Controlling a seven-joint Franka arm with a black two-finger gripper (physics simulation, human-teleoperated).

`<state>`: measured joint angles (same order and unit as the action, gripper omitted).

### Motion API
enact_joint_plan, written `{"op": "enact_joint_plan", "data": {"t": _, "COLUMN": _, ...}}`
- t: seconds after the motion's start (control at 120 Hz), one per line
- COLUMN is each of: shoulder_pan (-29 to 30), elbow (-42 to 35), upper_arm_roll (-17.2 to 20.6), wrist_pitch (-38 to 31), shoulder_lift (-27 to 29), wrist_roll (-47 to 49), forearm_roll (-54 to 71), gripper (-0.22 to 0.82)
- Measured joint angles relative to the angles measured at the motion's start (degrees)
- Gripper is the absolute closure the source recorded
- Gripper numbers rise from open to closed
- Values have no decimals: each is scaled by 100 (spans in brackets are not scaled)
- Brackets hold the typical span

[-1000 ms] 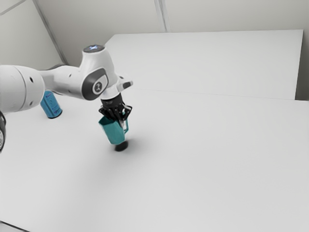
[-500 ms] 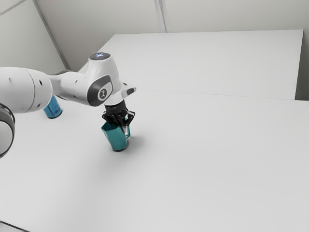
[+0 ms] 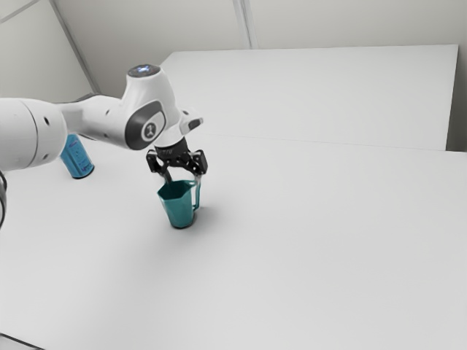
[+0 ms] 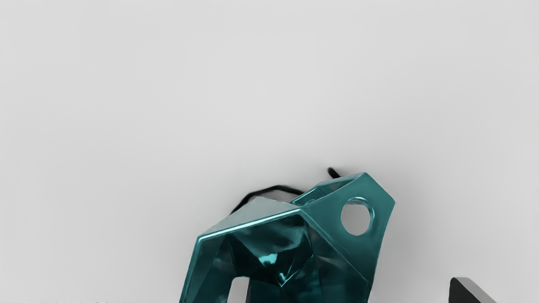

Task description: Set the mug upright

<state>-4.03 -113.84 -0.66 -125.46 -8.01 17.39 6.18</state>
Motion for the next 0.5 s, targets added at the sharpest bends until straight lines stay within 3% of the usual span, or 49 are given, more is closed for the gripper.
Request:
{"op": "enact_joint_plan", "data": {"t": 0.175, "shoulder_pan": -178, "elbow": 126, "upper_arm_roll": 13, "wrist_pitch": 376, "shoulder_lift": 452, "wrist_roll": -23, "forearm_roll": -11, "gripper": 4}}
{"op": "enact_joint_plan", "data": {"t": 0.5, "shoulder_pan": -66, "elbow": 1157, "upper_arm_roll": 164, "wrist_pitch": 1458, "shoulder_lift": 695, "wrist_roll": -421, "forearm_roll": 27, "gripper": 1}}
